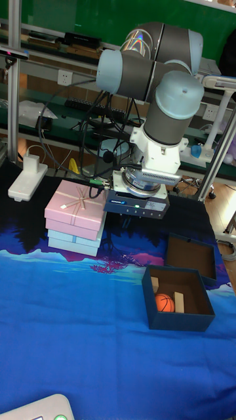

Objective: Take everything out of the gift box

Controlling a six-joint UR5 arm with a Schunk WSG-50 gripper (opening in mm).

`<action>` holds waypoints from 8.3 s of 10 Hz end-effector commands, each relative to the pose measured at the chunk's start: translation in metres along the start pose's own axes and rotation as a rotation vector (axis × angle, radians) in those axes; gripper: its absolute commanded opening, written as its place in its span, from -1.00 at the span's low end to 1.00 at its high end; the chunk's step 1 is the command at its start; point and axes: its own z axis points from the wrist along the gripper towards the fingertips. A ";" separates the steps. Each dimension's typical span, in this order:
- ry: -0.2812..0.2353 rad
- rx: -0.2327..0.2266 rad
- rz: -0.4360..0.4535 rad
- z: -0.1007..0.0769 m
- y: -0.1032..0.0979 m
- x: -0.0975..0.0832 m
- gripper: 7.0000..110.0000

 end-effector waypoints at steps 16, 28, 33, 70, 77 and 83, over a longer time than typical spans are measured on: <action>0.259 0.034 -0.007 -0.010 -0.009 0.064 -1.00; -0.094 -0.176 0.002 0.034 0.167 -0.151 -0.71; -0.109 -0.204 0.059 0.051 0.175 -0.166 -0.28; -0.185 -0.118 0.169 0.062 0.153 -0.171 -0.71; -0.102 -0.148 0.115 -0.001 0.137 -0.117 -1.00; -0.140 -0.054 -0.047 0.014 0.047 -0.130 -1.00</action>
